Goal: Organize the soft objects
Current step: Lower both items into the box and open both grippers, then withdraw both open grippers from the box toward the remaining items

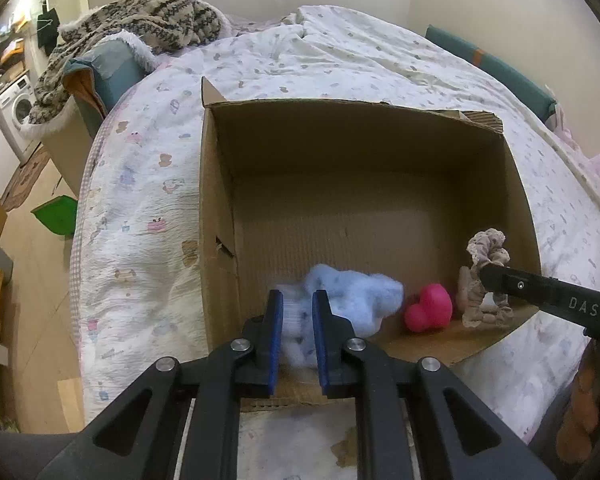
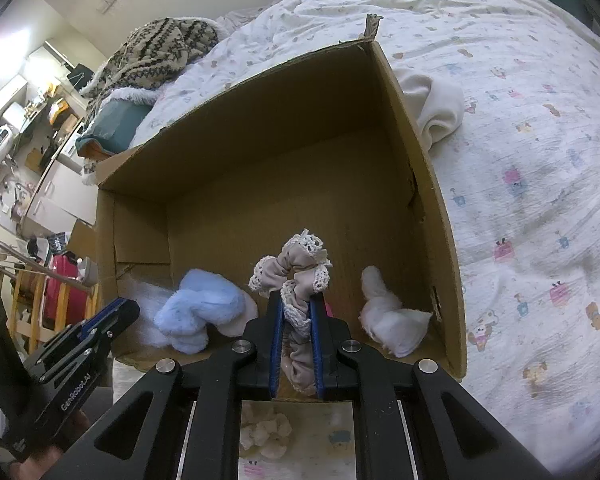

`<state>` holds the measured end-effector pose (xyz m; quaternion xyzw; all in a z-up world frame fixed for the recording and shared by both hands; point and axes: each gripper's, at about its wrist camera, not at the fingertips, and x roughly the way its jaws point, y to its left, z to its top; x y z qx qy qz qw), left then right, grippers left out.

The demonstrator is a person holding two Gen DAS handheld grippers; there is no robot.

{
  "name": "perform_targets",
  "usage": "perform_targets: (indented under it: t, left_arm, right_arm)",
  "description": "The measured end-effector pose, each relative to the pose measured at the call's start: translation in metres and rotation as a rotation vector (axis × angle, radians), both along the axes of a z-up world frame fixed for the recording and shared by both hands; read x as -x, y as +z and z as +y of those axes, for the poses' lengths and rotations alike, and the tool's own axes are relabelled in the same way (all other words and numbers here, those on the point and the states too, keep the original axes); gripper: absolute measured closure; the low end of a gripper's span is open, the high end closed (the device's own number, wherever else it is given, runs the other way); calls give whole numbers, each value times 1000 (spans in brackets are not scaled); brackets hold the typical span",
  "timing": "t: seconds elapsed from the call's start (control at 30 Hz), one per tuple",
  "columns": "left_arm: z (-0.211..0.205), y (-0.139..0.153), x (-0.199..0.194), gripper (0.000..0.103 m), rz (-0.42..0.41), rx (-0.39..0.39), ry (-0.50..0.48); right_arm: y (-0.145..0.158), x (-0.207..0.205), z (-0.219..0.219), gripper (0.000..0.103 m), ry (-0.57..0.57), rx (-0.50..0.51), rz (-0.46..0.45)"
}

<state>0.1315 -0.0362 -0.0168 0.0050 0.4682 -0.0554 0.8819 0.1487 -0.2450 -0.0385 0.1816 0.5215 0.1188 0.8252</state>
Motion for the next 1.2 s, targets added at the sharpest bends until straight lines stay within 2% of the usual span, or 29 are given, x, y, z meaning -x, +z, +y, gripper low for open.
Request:
perform_targets:
  t: [0.17,0.33,0.43,0.47,0.57,0.6,0.63,0.8,1.2]
  left_arm:
    - [0,3,1,79,-12,-1,3]
    - [1,7,4,50,-30,14,12]
    - [1,12,7,42,-47,26,17]
    - [1,12,7,42,-50,28,17]
    - [0,14,8,42,-60,19,16]
    - [-1,14,9,42,-62,13,16]
    - [-2,14,9,42,-64,10,16]
    - [-4,14,10,42,-70,5,17]
    - [7,18,13,41,-70,40,60]
  right_arm:
    - [0,1,1,90,6,6,-7]
    - [3,3,1,90,12,1,-26]
    - [4,4,-1,88,6,-1,-30]
    - [4,4,-2,87,3,3,-31]
    - [6,5,-4,68,-7,26,-36]
    - [7,5,-4,46,-11,26,-38]
    - [9,6,-5,33,-18,21,-48]
    - [16,8,-8,31,-28,33,-79]
    - [19,9,-9,31,-39,35,-73]
